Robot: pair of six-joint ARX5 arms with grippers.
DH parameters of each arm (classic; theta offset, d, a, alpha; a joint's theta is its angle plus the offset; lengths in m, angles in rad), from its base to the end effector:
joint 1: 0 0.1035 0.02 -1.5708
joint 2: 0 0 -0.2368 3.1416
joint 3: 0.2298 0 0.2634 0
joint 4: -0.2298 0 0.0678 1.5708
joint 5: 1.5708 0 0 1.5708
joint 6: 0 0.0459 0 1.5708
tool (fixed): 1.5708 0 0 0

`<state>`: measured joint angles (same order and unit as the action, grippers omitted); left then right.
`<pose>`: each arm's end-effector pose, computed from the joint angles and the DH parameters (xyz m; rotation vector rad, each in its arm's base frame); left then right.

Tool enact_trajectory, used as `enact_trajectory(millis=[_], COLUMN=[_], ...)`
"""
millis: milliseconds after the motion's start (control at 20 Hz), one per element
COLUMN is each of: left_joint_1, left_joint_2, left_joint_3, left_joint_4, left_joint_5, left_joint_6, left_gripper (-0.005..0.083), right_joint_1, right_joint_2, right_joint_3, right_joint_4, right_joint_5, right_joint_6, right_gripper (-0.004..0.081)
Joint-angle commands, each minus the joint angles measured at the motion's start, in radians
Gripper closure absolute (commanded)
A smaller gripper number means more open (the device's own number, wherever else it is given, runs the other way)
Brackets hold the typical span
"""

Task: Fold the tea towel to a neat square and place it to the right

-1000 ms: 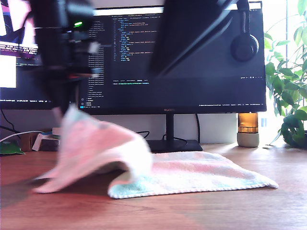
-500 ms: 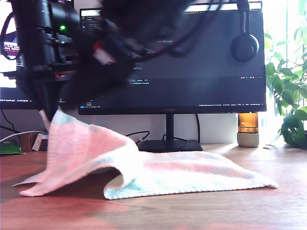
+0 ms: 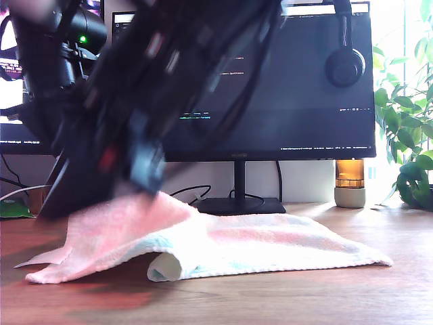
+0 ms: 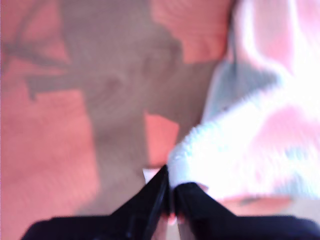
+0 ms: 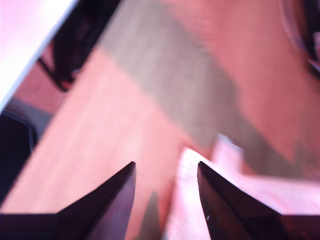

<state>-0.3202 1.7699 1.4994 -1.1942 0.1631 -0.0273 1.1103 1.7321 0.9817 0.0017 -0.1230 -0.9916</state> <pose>0.3223 -0.1147 0.2124 0.0941 1.4771 -0.3728 0.1592 0.3336 0.1291 -1.1979 0.0634 1.4614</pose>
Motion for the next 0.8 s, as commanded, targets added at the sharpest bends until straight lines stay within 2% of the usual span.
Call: enact_trajectory(millis=[0,150,250,400,450,550,600,650,750], left_joint_1=[-0.002,-0.002,-0.002,0.003,0.003,0.003,0.003,0.003,0.003], left_joint_2=[0.004,0.003,0.004,0.003,0.003,0.003,0.003,0.003,0.003], left_joint_3=[-0.007,-0.007,-0.007,-0.007,-0.007,-0.007,-0.007,-0.007,-0.007], left_joint_4=[-0.048,-0.123,-0.165,-0.166,-0.166,-0.166,-0.166,-0.166,-0.166], left_joint_5=[0.018,0.04,0.047,0.085,0.109,0.152,0.152,0.153,0.167], left_joint_6=[-0.017,-0.029,-0.04,-0.085,-0.092,-0.101,-0.108,-0.124,-0.134], left_gripper=[0.0797,0.0797,0.0797,0.0797,0.0797,0.0797,0.0797,0.0797,0.0797], right_joint_1=[0.006,0.006,0.006,-0.013,-0.022,-0.037,-0.042,-0.049,-0.054], right_joint_2=[0.031,0.052,0.052,0.051,0.051,0.051,0.051,0.051,0.051], right_joint_3=[-0.011,-0.011,-0.011,0.006,0.015,0.048,0.067,0.09,0.137], right_joint_4=[0.026,0.068,0.111,0.127,0.121,0.1,0.096,0.089,0.075], right_joint_5=[0.021,0.085,0.152,0.236,0.248,0.252,0.254,0.253,0.253], right_joint_6=[0.027,0.118,0.245,0.615,0.781,1.049,1.104,1.211,1.309], right_gripper=[0.0419,0.0419,0.0419,0.0419,0.0419,0.0419,0.0419,0.0419,0.0419])
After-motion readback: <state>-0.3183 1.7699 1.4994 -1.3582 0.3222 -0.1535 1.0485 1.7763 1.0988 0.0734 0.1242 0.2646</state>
